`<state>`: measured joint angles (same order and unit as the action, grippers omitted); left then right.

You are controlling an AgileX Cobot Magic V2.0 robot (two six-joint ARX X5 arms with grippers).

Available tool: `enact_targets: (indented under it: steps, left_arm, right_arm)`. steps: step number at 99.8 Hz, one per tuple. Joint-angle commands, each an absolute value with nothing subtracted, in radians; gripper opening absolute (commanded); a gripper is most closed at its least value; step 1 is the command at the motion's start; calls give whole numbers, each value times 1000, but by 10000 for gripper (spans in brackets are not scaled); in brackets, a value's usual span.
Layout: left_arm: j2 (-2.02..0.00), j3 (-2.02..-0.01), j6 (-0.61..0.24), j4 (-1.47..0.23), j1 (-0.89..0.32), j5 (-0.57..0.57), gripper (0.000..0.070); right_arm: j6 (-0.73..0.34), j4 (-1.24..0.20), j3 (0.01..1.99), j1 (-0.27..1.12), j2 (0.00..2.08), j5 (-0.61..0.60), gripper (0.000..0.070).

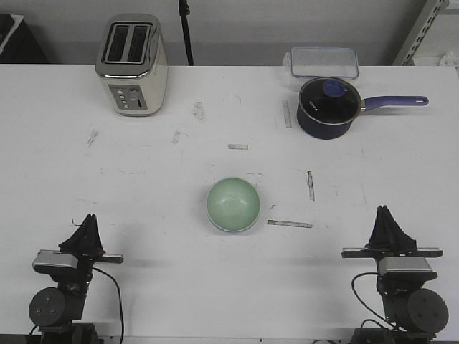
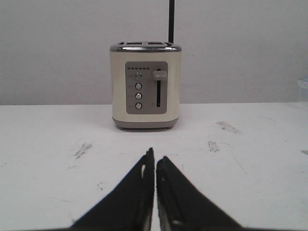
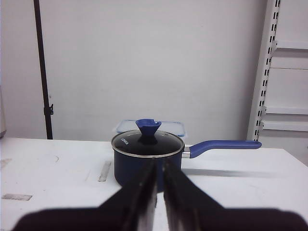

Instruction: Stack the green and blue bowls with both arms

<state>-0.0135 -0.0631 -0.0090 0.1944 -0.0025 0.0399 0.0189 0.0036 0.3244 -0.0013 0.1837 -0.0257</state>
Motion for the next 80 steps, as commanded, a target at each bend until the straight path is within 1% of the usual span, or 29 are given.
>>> enact_targets:
  steps: [1, 12, 17, 38, 80]
  left_arm:
    - [-4, -47, 1, 210, -10, 32, 1]
    - [-3, -14, -33, 212, -26, 21, 1]
    - [-3, -12, -50, 187, -32, 21, 1]
    - [-3, -12, -49, 183, -40, -5, 1]
    - [-3, -12, -49, 181, -40, -8, 1]
  right_arm:
    - [8, 14, 331, -1, 183, -26, 15]
    - [8, 14, 331, -1, 183, -26, 15]
    - [8, 14, 331, -1, 183, -26, 15]
    - [8, 14, 331, -1, 183, -26, 15]
    - [8, 14, 331, -1, 183, -26, 15]
